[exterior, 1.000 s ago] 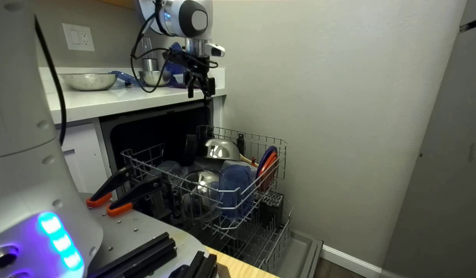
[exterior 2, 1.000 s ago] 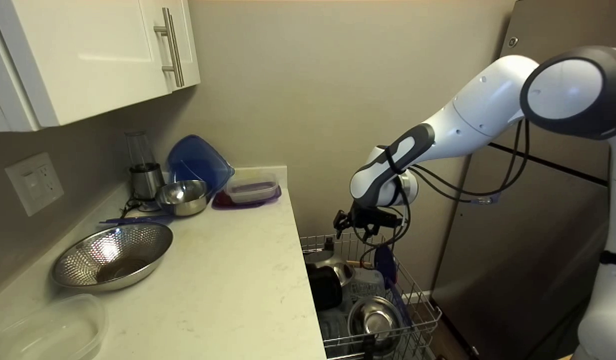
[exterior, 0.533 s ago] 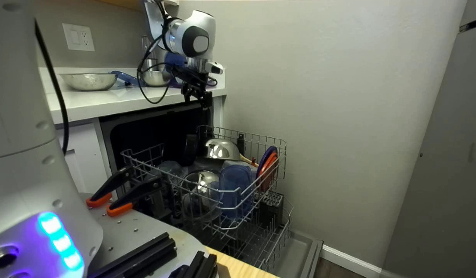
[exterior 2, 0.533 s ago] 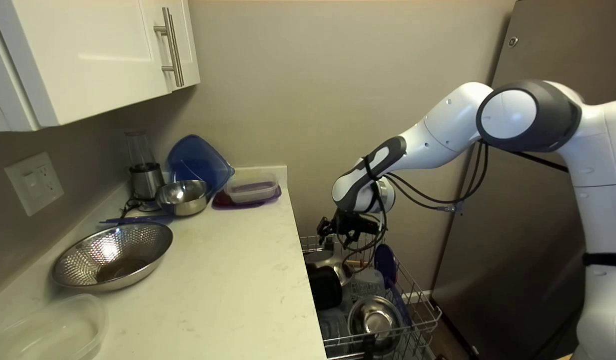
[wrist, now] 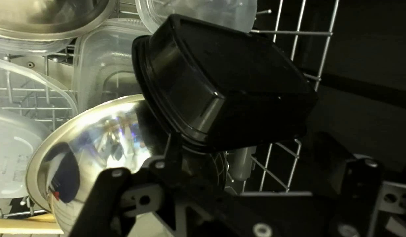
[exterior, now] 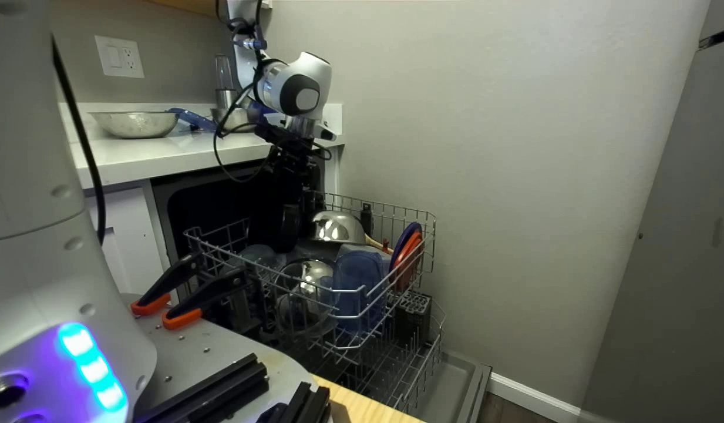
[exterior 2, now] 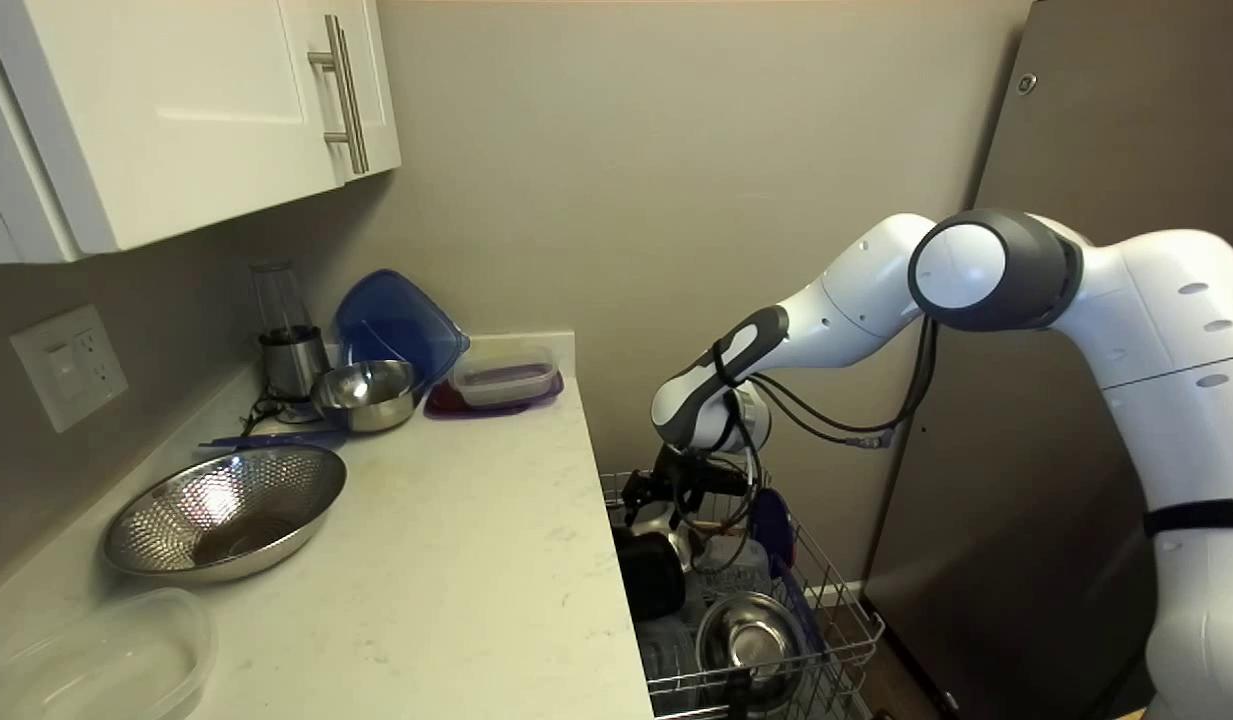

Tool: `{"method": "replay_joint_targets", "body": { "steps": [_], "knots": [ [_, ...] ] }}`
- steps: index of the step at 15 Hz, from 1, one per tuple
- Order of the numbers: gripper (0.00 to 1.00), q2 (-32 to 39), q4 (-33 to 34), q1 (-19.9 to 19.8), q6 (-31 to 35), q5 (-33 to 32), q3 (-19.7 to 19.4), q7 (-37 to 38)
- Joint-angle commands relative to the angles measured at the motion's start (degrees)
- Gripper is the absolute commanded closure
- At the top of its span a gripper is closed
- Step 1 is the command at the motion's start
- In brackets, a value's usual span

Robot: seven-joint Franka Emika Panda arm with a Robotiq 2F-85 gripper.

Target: Remove the black lunchbox from the dishwasher and put it on the counter

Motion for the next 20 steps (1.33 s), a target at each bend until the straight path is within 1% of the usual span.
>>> {"method": "replay_joint_targets", "body": {
  "steps": [1, 3, 7, 9, 13, 16, 17, 18, 20],
  "knots": [
    [0.0, 2.6, 1.3, -2.9, -1.7, 0.2, 2.2, -6.6],
    [0.0, 3.5, 1.4, -3.4, -2.0, -0.6, 2.6, -9.4],
    [0.0, 4.6, 1.7, -3.1, -1.7, -2.4, 2.6, -13.5],
    [0.0, 4.6, 1.7, -1.9, -1.0, -4.6, 1.5, -14.3],
    [0.0, 4.1, 1.4, 0.5, -1.8, -11.5, -0.8, -14.5],
    [0.0, 3.9, 1.4, 0.1, -1.1, -14.1, -0.4, -16.2],
    [0.0, 4.0, 1.9, 0.7, -1.1, -15.1, -1.1, -15.6],
    [0.0, 3.4, 1.5, -0.2, -1.6, -15.0, -0.2, -16.5],
    [0.0, 1.6, 0.5, -1.0, -2.0, -15.6, -0.3, -17.2]
  ]
}}
